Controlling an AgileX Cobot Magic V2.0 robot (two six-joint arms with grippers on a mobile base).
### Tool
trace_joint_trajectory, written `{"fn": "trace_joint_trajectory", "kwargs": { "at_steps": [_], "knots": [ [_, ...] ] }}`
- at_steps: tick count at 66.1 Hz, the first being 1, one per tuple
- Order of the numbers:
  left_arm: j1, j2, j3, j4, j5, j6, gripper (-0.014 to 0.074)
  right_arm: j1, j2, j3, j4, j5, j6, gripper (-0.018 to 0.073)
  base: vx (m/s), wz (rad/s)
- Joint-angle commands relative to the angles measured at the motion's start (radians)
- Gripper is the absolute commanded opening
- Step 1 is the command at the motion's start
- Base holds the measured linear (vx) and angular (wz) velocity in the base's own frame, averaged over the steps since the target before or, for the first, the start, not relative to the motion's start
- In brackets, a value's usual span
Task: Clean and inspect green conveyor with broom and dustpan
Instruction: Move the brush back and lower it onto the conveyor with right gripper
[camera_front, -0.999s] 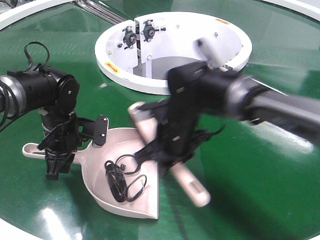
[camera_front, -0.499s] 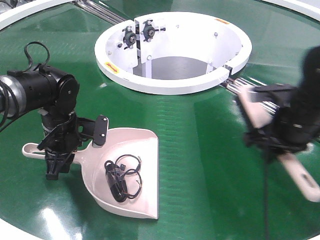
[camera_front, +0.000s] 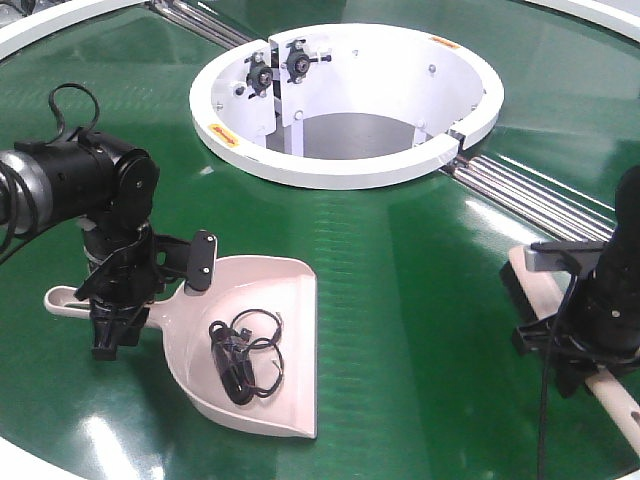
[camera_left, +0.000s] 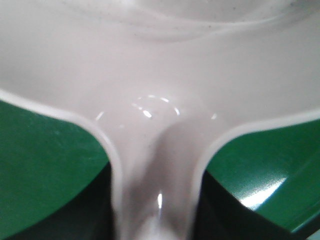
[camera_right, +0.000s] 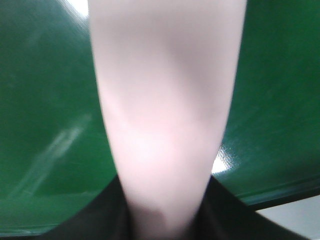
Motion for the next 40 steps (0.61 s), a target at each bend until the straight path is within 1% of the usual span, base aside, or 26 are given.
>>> {"fn": "trace_joint_trajectory", "kwargs": {
  "at_steps": [1, 20, 29, 40],
  "knots": [
    [-0.005, -0.045, -0.024, 0.000, 0.006, -0.019, -0.0007, -0.003, -0.020, -0.010, -0.013, -0.012, -0.020, -0.0005, 0.00, 0.00],
    [-0.005, -0.045, -0.024, 0.000, 0.007, -0.019, -0.0007, -0.003, -0.002, -0.010, -0.001, -0.012, -0.024, 0.0017, 0.00, 0.00],
    [-0.005, -0.045, -0.024, 0.000, 0.007, -0.019, -0.0007, -0.003, -0.002, -0.010, -0.001, -0.024, -0.024, 0.0047, 0.00, 0.00],
    [-0.005, -0.045, -0.024, 0.000, 0.008, -0.019, -0.0007, -0.003, -0.002, -0.010, 0.000, -0.027, -0.024, 0.0104, 0.00, 0.00]
  ]
}}
